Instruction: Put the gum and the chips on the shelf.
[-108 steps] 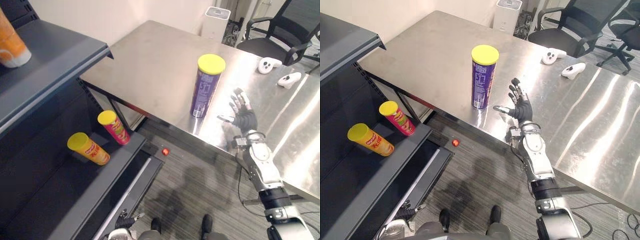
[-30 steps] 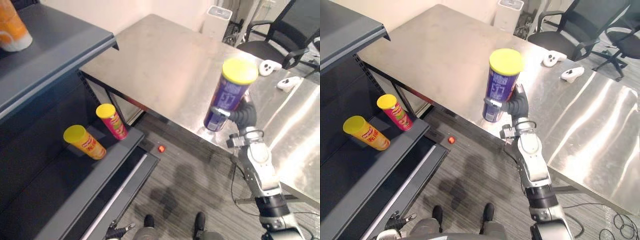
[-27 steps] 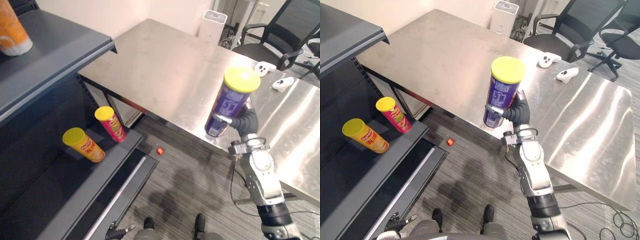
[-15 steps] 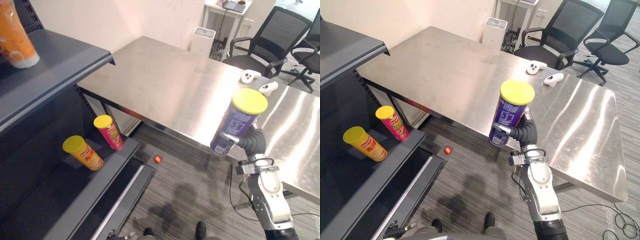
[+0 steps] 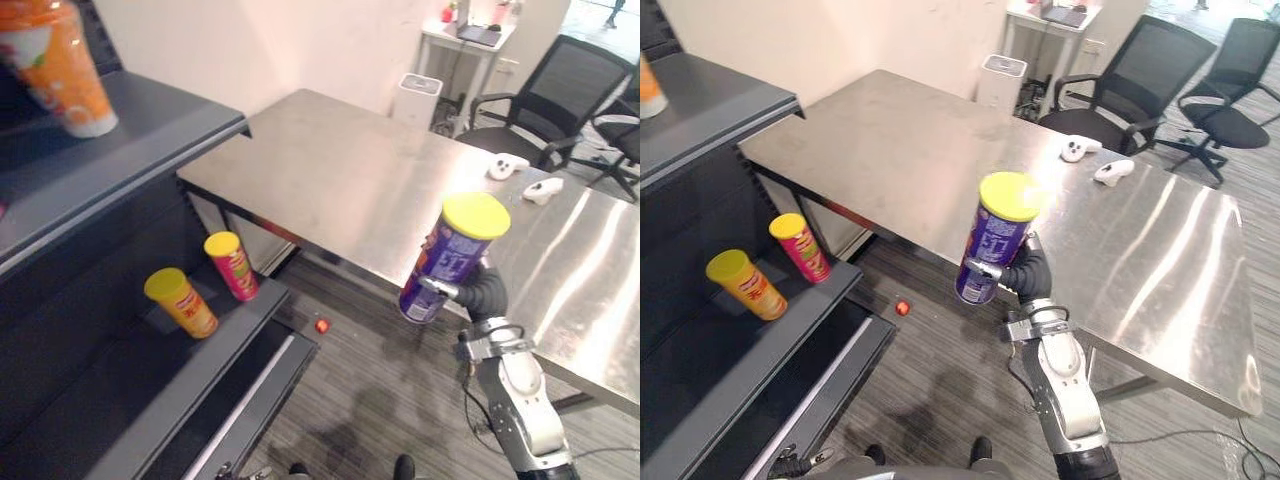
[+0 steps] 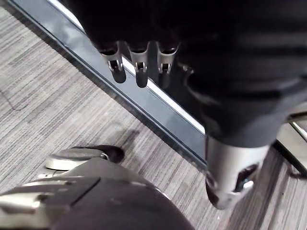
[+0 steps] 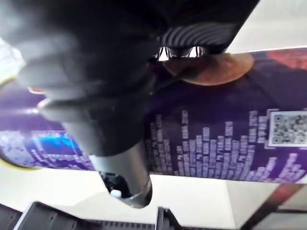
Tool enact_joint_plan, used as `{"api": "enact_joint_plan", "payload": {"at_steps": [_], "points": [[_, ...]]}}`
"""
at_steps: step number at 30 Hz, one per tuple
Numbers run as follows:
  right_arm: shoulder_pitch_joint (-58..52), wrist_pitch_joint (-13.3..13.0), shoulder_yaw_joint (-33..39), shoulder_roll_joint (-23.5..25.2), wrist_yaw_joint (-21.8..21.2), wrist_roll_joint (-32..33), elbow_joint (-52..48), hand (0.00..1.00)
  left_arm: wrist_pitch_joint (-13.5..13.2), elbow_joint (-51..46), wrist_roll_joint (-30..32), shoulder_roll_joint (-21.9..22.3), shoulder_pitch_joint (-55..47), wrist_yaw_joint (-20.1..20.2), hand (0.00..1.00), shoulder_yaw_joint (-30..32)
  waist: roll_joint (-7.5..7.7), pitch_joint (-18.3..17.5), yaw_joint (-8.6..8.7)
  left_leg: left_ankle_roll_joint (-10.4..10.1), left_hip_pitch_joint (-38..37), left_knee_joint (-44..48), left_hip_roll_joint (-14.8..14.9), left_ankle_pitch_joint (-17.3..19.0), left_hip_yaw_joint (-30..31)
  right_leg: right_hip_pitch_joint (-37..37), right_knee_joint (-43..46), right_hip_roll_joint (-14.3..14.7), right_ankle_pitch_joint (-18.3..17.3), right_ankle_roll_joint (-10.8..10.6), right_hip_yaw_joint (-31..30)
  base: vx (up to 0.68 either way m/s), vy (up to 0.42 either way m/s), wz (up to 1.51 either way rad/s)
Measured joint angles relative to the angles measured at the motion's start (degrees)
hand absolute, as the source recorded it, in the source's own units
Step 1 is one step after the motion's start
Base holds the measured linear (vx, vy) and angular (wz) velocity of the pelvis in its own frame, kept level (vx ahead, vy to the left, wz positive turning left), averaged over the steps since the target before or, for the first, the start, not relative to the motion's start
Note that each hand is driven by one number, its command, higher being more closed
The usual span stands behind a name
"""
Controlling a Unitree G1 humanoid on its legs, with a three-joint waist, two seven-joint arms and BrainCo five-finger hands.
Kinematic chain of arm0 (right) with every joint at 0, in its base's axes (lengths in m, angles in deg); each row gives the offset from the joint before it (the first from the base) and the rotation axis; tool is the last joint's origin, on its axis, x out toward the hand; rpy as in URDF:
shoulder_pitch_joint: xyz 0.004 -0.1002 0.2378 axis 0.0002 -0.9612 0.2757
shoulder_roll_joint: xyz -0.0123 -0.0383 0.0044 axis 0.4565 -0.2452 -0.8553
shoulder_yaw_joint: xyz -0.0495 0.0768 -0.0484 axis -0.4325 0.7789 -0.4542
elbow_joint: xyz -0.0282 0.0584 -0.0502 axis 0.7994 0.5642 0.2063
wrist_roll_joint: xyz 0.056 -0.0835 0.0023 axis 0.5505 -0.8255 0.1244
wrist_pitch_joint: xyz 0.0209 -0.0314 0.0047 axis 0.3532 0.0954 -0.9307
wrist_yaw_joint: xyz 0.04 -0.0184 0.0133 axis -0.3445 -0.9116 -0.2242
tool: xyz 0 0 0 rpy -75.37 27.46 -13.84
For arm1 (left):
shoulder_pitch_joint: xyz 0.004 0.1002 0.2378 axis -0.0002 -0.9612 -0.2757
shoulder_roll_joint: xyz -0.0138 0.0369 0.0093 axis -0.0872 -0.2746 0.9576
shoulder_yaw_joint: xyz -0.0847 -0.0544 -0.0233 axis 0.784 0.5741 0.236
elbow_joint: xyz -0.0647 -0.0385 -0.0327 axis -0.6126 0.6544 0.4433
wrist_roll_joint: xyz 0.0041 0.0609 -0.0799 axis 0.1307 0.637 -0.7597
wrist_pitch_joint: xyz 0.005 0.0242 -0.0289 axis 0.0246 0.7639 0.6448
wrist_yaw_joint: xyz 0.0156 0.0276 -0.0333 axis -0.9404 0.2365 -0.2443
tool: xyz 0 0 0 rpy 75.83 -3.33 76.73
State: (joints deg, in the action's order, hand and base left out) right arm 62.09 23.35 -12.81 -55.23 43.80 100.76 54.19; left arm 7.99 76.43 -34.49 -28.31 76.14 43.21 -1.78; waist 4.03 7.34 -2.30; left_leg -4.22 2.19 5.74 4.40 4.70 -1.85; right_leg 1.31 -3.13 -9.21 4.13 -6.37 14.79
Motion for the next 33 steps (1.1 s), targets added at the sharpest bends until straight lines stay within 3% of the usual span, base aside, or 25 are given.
{"api": "enact_joint_plan", "payload": {"at_steps": [4,6,8,9,10,11,12,13,14,15,16,17,19,25,33], "points": [[2.50,-0.09,-0.70,-0.29,1.39,0.01,1.62,1.00,0.07,0.31,-0.48,1.16,1.45,-0.24,0.00,-0.17,-2.31,1.49,-1.04,-1.14,3.99,-0.11,-0.34,-1.80,6.84,-0.26,1.45,0.22,-1.85,1.01,6.92,-0.12,-0.067,0.94],[3.48,-0.12,-0.53,-0.72,2.23,-0.03,1.79,1.00,0.15,0.32,-0.48,1.79,1.55,-0.30,0.00,-0.71,-4.16,2.49,-1.69,-0.84,5.63,-2.97,0.91,-2.01,6.91,-1.84,3.94,0.19,-3.21,2.09,10.63,-0.14,-0.097,0.97],[3.34,-0.21,-0.07,-0.49,2.61,-0.22,2.14,1.00,0.70,1.28,-1.56,1.03,2.35,-0.67,0.00,-0.27,-3.27,2.52,-2.24,3.75,7.16,-3.49,1.91,0.02,-1.21,-2.92,3.17,-1.40,-3.29,2.84,13.95,-0.08,-0.050,0.94],[3.20,-0.32,1.75,-0.58,2.79,-0.38,2.33,1.00,1.12,2.04,-2.62,1.57,2.69,-0.87,0.00,0.47,-3.36,2.46,-2.25,5.87,10.76,5.56,2.79,-1.60,-7.74,-4.25,4.80,-2.91,-3.86,3.27,16.47,-0.02,0.014,0.86],[2.95,-0.32,2.66,-0.55,3.04,-0.51,2.49,1.00,1.20,2.01,-2.62,1.81,2.41,-0.90,0.00,0.52,-3.65,2.39,-2.22,6.74,11.14,8.91,3.15,-2.26,-10.28,-4.22,5.45,-3.10,-4.08,3.24,17.40,0.02,-0.012,0.99],[2.27,-0.39,4.66,-0.81,3.80,-0.56,2.52,1.00,1.21,1.85,-2.60,2.45,1.56,-1.06,0.00,0.41,-4.98,1.92,-1.51,7.09,10.79,9.80,3.70,-3.61,-13.96,-4.16,7.26,-2.65,-5.34,3.02,19.41,0.02,-0.030,1.20],[1.76,-0.47,6.46,-0.42,4.27,-0.55,2.71,1.00,1.18,1.11,-2.57,2.40,1.24,-1.22,0.00,0.05,-5.19,1.90,-0.64,4.39,10.71,6.65,3.57,-6.31,-13.92,-4.26,8.39,-2.65,-6.30,3.72,21.04,0.00,-0.028,1.26],[1.59,-0.50,7.41,-0.33,4.31,-0.55,2.69,1.00,1.10,0.53,-2.55,2.28,1.17,-1.24,0.00,0.10,-4.92,1.78,-0.36,4.24,10.70,4.41,3.04,-7.97,-13.70,-4.29,7.88,-2.52,-6.42,3.91,21.71,-0.06,-0.020,1.34],[1.53,-0.54,8.15,-0.37,4.26,-0.59,2.66,1.00,1.15,-0.30,-2.51,2.04,1.31,-1.23,0.00,0.29,-4.36,1.25,0.12,3.54,9.31,-4.13,1.16,-13.54,-12.67,-4.17,5.54,-2.84,-6.02,3.89,24.63,-0.07,0.009,1.04],[1.58,-0.62,8.53,0.08,4.11,-0.72,2.70,1.00,1.25,0.18,-2.42,2.18,1.69,-1.22,0.00,0.99,-4.17,1.25,0.25,5.09,8.49,-2.59,1.62,-9.47,-15.87,-4.14,5.23,-3.31,-5.46,3.90,27.28,-0.05,0.024,0.95],[1.26,-0.62,8.57,0.03,4.13,-0.99,2.66,1.00,1.30,0.30,-2.41,2.33,1.55,-1.20,0.00,1.10,-4.19,1.24,0.41,4.87,7.94,-0.67,1.89,-7.22,-17.91,-4.06,5.61,-3.53,-5.38,3.76,28.06,0.04,0.058,0.72],[0.48,-0.62,8.58,-0.02,4.13,-1.13,2.50,1.00,1.24,0.23,-2.17,2.81,0.89,-1.19,0.00,1.12,-4.97,1.21,0.60,3.49,5.61,-2.72,2.08,-7.02,-19.44,-3.40,6.69,-3.33,-5.03,3.17,29.22,0.06,0.046,0.53],[-0.56,-0.61,9.27,0.11,4.11,-1.17,2.30,1.00,1.20,0.13,-1.98,3.02,0.66,-1.16,0.00,1.10,-5.73,0.75,0.76,3.15,4.35,-6.52,1.97,-7.19,-19.29,-2.97,6.90,-2.75,-4.99,3.12,30.90,-0.03,0.090,0.46],[-1.29,-0.61,9.43,1.09,3.92,-3.01,2.15,1.00,1.21,-0.26,-0.57,2.85,-0.68,-1.01,0.00,0.10,-5.51,0.68,0.48,2.60,2.65,-11.60,-0.01,-9.01,-18.63,-3.08,7.24,-3.91,-4.16,2.45,30.92,-0.09,0.074,0.08],[-1.71,-0.59,9.32,1.84,4.15,-5.09,2.18,1.00,1.20,-0.37,0.24,2.71,-1.61,-1.02,0.00,0.13,-4.97,1.02,0.23,2.58,2.92,-11.61,0.23,-9.25,-18.46,-3.29,7.24,-3.60,-4.10,2.79,30.39,0.00,-0.005,-0.02]]}}
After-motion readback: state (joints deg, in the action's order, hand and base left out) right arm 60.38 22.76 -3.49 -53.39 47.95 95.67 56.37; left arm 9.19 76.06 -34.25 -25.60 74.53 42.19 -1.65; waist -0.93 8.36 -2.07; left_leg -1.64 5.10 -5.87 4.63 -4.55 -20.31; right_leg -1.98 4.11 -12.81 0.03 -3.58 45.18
